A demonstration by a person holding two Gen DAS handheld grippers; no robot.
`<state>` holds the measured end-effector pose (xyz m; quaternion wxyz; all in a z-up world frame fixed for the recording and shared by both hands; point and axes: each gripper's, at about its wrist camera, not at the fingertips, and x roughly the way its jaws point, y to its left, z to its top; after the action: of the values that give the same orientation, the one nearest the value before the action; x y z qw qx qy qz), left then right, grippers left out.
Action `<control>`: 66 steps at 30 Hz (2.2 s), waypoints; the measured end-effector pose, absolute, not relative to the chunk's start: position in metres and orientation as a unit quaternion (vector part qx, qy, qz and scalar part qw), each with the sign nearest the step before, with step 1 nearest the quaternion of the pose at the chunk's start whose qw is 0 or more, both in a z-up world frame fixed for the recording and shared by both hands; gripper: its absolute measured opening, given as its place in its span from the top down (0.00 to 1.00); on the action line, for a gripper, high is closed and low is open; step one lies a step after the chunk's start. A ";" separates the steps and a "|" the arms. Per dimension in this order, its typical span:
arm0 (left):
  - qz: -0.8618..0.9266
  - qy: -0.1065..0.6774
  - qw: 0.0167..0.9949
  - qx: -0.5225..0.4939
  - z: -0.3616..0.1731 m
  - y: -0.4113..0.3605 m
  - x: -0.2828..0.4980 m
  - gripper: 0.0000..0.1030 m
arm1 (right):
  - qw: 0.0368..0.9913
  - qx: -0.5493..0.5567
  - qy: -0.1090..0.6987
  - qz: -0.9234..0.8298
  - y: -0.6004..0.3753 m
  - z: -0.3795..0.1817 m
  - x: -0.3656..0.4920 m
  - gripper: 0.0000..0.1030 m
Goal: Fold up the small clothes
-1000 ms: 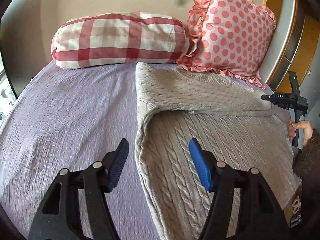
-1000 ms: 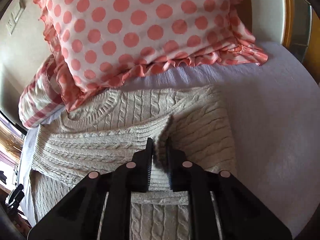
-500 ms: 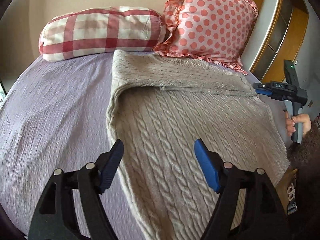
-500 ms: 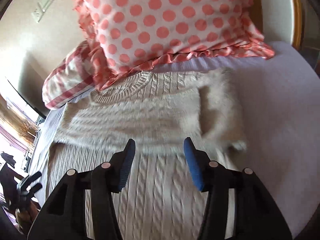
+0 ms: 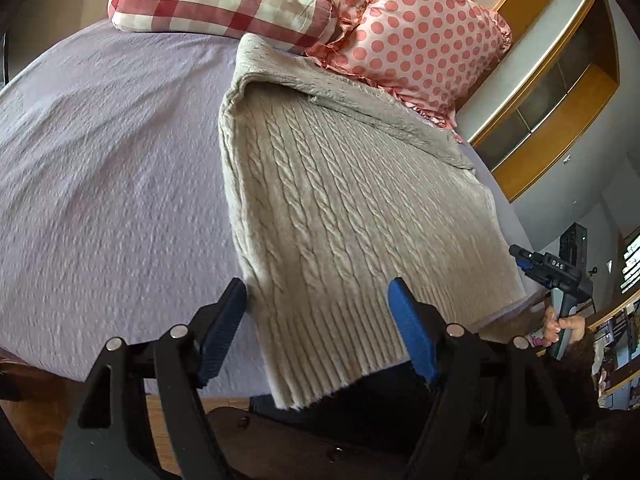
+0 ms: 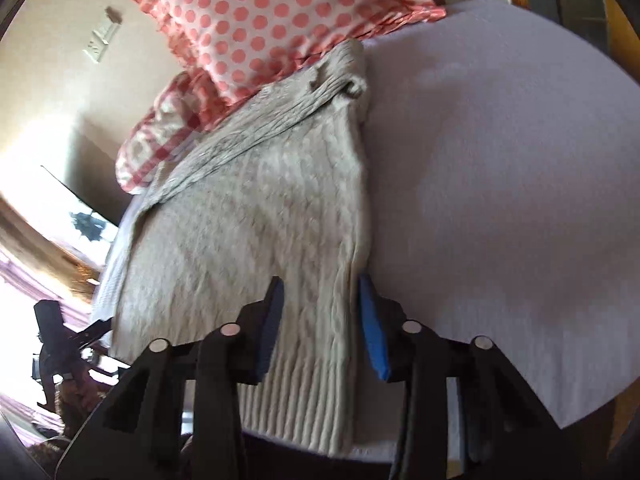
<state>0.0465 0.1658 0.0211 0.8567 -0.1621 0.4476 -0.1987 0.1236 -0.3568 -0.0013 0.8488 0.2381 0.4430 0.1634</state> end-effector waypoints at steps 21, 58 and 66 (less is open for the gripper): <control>-0.198 0.365 0.886 -0.208 0.093 0.166 0.119 0.90 | 0.853 0.374 0.252 0.263 -0.363 0.071 0.158 0.92; -0.133 0.452 0.870 -0.148 0.054 0.115 0.344 0.46 | 0.853 0.285 0.402 0.172 -0.303 0.039 0.376 0.07; -0.069 0.461 0.863 -0.195 0.039 0.151 0.344 0.50 | 0.868 0.201 0.434 0.131 -0.277 0.015 0.367 0.06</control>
<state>0.3438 0.1506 0.0386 0.8629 -0.1954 0.4610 -0.0691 0.3673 -0.2772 0.0151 0.8683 0.2013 0.4342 0.1307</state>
